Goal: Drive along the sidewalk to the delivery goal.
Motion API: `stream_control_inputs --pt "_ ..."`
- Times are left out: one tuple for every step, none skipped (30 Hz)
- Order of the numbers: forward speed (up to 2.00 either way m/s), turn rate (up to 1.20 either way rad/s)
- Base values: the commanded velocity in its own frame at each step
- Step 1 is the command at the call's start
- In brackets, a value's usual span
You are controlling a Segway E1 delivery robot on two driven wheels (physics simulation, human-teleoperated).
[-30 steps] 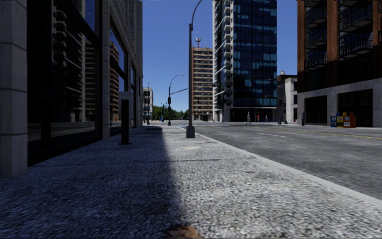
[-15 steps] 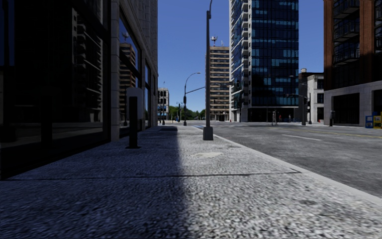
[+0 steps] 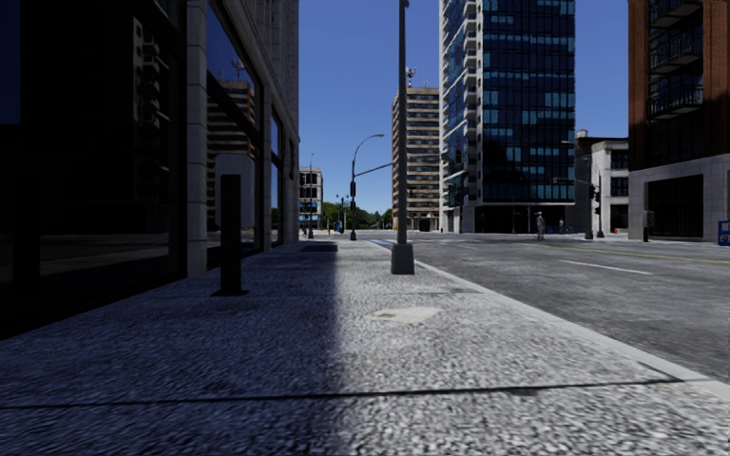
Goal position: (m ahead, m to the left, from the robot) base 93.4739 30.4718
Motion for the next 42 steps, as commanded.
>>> stream_control_inputs --pt "2.0 0.0" --pt "2.0 0.0" --pt "2.0 0.0" --pt "2.0 0.17" --pt "2.0 0.61" --pt "2.0 0.68" --pt "2.0 0.68" --pt "2.0 0.76" --pt "2.0 0.72" --pt "2.0 0.0" --pt "2.0 0.0" --pt "2.0 0.0" --pt "2.0 0.0" --pt "2.0 0.0" --pt "2.0 0.0" --pt "2.0 0.0" --pt "2.0 0.0" --pt "2.0 0.0" --pt "2.0 0.0" --pt "2.0 0.0" --pt "2.0 0.0" --pt "2.0 0.0" --pt "2.0 0.0" --pt "2.0 0.0" --pt "2.0 0.0" --pt "2.0 0.0" --pt "2.0 0.0" --pt "2.0 0.0" --pt "2.0 0.0" --pt "2.0 0.0" --pt "2.0 0.0" --pt "2.0 0.0" --pt "2.0 0.0" --pt "2.0 0.0" --pt "2.0 0.0" --pt "2.0 0.0" --pt "2.0 0.0" --pt "2.0 0.0" --pt "2.0 0.0" --pt "2.0 0.0" --pt "2.0 0.0" --pt "2.0 0.0"
